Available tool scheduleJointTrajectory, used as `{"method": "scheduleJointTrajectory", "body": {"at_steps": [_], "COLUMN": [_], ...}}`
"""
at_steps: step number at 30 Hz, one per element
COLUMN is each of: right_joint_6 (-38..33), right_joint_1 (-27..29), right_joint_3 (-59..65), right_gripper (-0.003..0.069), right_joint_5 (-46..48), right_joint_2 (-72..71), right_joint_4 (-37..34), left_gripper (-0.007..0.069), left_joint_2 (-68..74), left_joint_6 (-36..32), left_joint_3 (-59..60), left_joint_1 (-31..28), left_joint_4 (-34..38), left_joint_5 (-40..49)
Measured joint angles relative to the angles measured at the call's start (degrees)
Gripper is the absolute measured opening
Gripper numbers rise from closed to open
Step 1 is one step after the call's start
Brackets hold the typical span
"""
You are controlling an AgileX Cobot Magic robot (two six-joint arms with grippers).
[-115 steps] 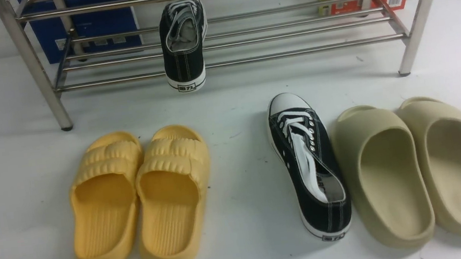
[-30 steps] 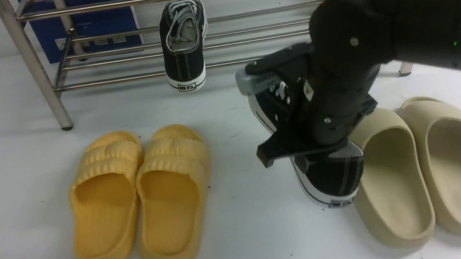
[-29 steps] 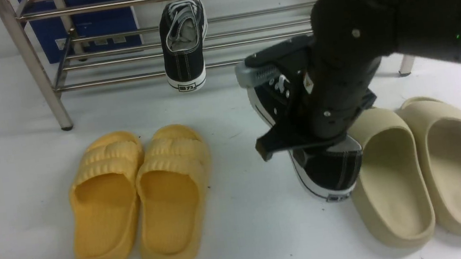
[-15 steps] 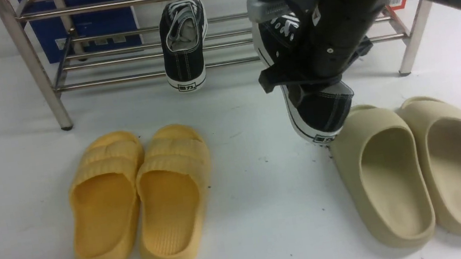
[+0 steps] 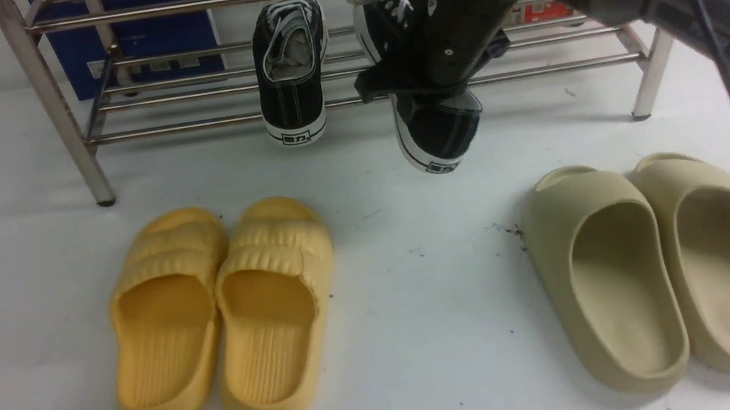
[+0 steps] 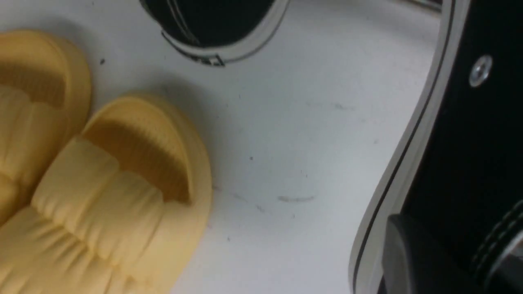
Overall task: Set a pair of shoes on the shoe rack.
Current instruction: Use the right arm to put a shoe into the shoe rack
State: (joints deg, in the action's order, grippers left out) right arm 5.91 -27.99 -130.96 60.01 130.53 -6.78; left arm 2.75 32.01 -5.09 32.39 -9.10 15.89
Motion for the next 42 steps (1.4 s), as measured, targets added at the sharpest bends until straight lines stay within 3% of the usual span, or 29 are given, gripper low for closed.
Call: {"method": "scheduleJointTrajectory", "body": {"at_steps": [6, 28, 33, 39, 42], "right_joint_6": [-0.05, 0.0, 0.0, 0.0, 0.0], "right_joint_1": [0.79, 1.67, 1.67, 1.67, 1.67], "right_joint_3": [-8.56, -9.46, -9.57, -9.82, -9.87], "right_gripper": [0.0032, 0.0059, 0.0119, 0.0279, 0.0323], "right_joint_5": [0.14, -8.19, -10.09, -8.98, -5.79], "right_joint_2": [6.8, 8.33, 8.33, 7.09, 5.34], "right_joint_4": [-0.19, 1.09, 1.14, -0.98, -3.2], "left_gripper": [0.0044, 0.0071, 0.0072, 0.0077, 0.0081], "left_joint_2": [0.0, 0.0, 0.0, 0.0, 0.0], "left_joint_6": [0.0, 0.0, 0.0, 0.0, 0.0], "left_joint_3": [0.0, 0.0, 0.0, 0.0, 0.0], "left_joint_1": [0.0, 0.0, 0.0, 0.0, 0.0], "left_joint_4": [0.0, 0.0, 0.0, 0.0, 0.0], "left_joint_5": [0.0, 0.0, 0.0, 0.0, 0.0]}}
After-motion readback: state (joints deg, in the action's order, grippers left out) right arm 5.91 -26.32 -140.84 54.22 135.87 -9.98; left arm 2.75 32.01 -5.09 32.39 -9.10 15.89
